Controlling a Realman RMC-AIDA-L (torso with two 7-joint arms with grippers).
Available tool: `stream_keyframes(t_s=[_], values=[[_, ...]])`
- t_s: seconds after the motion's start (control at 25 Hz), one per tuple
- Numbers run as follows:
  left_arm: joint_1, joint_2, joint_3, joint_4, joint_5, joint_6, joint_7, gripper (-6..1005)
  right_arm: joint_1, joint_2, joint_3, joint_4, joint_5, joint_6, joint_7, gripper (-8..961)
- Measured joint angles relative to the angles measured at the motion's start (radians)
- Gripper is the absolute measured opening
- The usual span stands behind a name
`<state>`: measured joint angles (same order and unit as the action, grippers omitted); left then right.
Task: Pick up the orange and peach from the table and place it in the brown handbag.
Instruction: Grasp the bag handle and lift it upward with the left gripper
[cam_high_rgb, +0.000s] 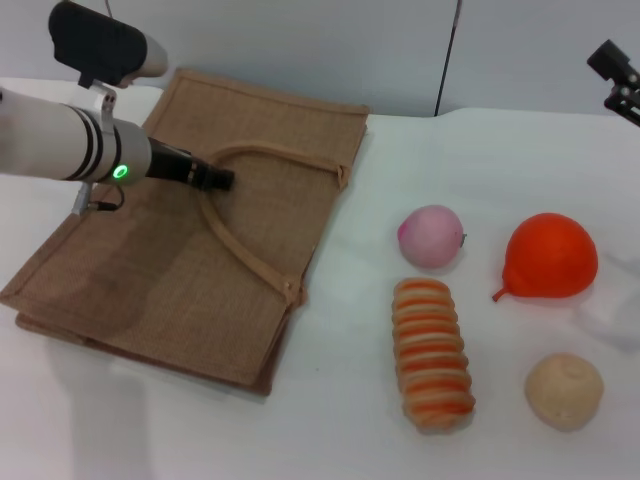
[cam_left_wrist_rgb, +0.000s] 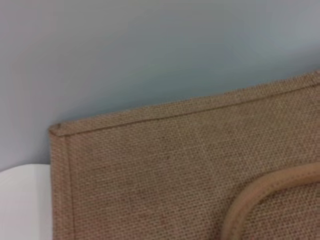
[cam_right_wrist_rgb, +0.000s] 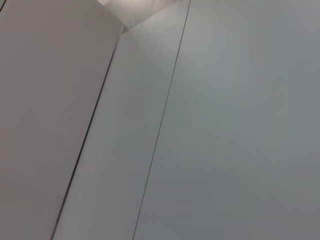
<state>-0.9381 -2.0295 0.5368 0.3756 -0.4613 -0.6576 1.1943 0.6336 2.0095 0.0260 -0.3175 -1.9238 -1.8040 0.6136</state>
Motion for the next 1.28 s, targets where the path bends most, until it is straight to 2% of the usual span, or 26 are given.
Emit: stream_keyframes(t_s=[0.68,1.12,1.28], values=[[-0.003,0.000,0.000,-0.014,0.001,0.014,0.021,698,-0.003,0.000,0.000,0.000,0.000,0.000,0.000,892],[0.001,0.000,-0.005,-0.013,0.005,0.012,0.012,277,-0.006,-0.002,0.000,0.000,0.000,0.000,0.000,892],[0.004,0.000,-0.013,-0.010,-0.007,0.016,0.012,163,-0.008,-0.002,0.002,0.000,0.000,0.000,0.000,892]])
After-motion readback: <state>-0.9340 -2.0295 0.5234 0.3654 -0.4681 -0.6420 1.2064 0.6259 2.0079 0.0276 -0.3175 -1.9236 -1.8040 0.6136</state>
